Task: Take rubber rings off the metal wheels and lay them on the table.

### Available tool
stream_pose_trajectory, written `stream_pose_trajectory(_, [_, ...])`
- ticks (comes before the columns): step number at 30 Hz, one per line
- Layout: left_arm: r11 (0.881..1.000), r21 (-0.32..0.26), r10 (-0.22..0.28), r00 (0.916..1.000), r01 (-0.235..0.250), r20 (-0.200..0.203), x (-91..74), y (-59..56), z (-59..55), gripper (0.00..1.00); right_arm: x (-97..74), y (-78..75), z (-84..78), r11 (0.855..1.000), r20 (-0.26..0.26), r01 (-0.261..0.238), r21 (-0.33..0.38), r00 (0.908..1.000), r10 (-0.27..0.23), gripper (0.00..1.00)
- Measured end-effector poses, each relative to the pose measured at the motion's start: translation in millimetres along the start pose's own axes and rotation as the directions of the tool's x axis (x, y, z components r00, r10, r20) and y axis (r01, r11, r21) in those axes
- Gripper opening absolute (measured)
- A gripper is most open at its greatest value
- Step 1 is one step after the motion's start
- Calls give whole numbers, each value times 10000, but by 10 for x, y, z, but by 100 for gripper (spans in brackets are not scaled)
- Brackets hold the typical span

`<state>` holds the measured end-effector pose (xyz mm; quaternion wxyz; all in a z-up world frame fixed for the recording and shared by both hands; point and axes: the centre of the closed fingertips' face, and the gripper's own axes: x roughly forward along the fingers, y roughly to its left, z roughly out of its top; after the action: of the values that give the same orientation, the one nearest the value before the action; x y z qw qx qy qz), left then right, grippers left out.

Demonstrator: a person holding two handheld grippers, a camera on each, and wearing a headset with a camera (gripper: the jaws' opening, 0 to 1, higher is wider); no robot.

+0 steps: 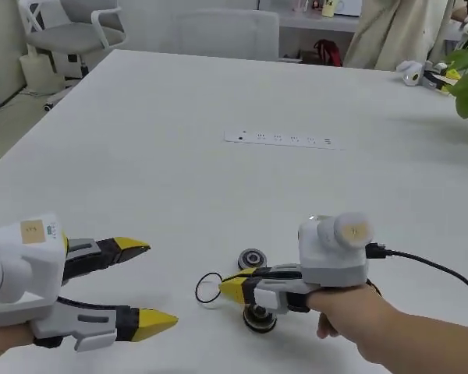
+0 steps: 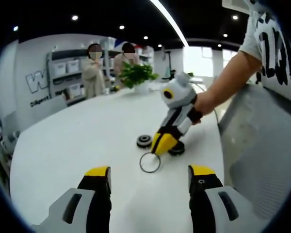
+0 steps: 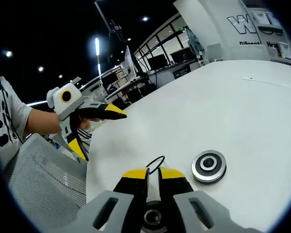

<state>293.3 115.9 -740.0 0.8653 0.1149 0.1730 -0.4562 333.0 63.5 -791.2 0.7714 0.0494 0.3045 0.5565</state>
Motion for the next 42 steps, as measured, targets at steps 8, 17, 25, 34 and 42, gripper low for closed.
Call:
stream_pose_trajectory(8, [10000,55,-80,10000,80,-24,27,-6,12,65,-26,14,14,9998,54,-22,-213,10000,23,17])
stream_pose_trajectory(17, [9998,88,-179,9998,179,-19,71,-25,38,65,-121,110,62,9978,138,-365,-552,9992,373,23])
stream_pose_trajectory(25, [9991,206,-383,9993,384,-45,156,-68,76,64,-284,152,84,9956,216,-530,-773,9983,549,27])
stream_pose_trajectory(34, [9979,319,-573,9984,572,4,264,-103,163,63,-470,151,66,9923,186,-585,-1092,9980,608,31])
stream_pose_trajectory(42, [9956,523,-775,9970,778,-62,351,-153,207,62,-641,109,26,9905,151,-533,-1267,9983,556,34])
